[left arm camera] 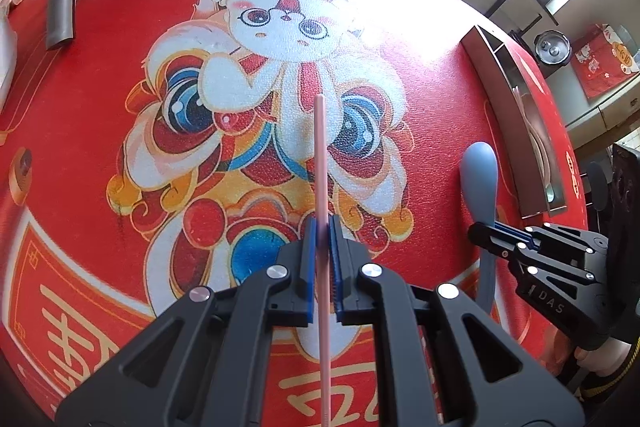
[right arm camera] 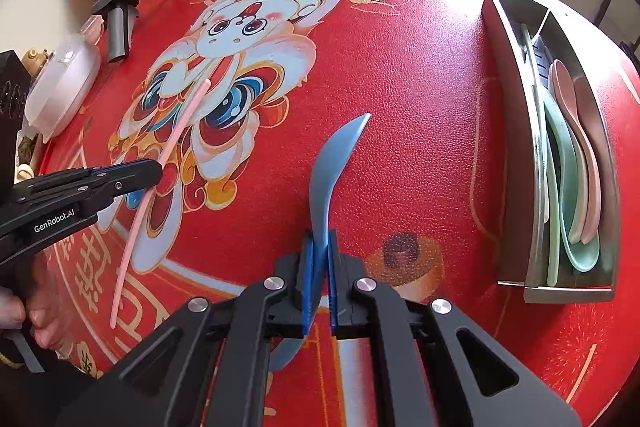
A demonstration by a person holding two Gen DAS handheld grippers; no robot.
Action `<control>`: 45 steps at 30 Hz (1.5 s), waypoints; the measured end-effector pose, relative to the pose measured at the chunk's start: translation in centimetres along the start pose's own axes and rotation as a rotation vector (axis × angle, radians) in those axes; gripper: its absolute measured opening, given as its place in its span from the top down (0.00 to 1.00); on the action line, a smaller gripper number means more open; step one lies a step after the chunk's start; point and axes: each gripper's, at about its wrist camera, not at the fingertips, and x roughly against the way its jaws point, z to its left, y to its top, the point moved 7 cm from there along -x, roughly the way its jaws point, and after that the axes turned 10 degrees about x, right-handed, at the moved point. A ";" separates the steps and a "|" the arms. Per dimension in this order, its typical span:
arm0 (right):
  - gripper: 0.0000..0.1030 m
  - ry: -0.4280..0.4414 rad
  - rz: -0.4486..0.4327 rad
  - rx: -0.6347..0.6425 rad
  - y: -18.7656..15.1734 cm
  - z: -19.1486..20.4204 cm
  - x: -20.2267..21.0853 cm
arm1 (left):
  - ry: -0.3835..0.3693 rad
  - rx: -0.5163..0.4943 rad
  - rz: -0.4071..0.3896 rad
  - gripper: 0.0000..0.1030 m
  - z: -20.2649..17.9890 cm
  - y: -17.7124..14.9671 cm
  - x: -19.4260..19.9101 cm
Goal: Organize utensils
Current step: 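Lift the pink chopstick with the left tool while the right lifts the blue spoon, then lower the pink chopstick and blue spoon into the steel tray and open both tools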
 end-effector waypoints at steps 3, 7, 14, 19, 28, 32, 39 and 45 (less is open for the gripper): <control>0.94 0.017 -0.020 -0.020 0.0 -0.1 0.6 | 0.000 -0.004 -0.005 0.90 -0.2 0.1 0.3; 0.94 0.033 -0.057 -0.034 0.1 -0.3 1.9 | -0.015 -0.009 -0.009 0.90 -0.9 0.3 0.8; 0.94 0.038 -0.102 -0.073 0.0 -1.5 3.9 | -0.062 0.010 0.002 0.90 -2.5 1.2 1.5; 0.94 0.028 -0.145 -0.134 -0.5 -4.0 5.9 | -0.108 0.042 0.021 0.90 -4.7 2.2 1.8; 0.94 -0.071 -0.169 -0.144 0.2 -11.3 9.0 | -0.218 0.052 0.046 0.90 -14.0 6.2 0.3; 0.94 -0.098 -0.173 -0.138 0.6 -14.2 9.5 | -0.256 0.059 0.059 0.90 -18.7 8.0 -1.5; 0.94 -0.117 -0.127 -0.090 1.1 -17.3 9.0 | -0.284 0.063 0.089 0.90 -25.1 10.0 -5.0; 0.94 -0.122 -0.079 -0.018 1.9 -18.0 7.8 | -0.235 0.076 0.108 0.90 -26.5 10.9 -8.6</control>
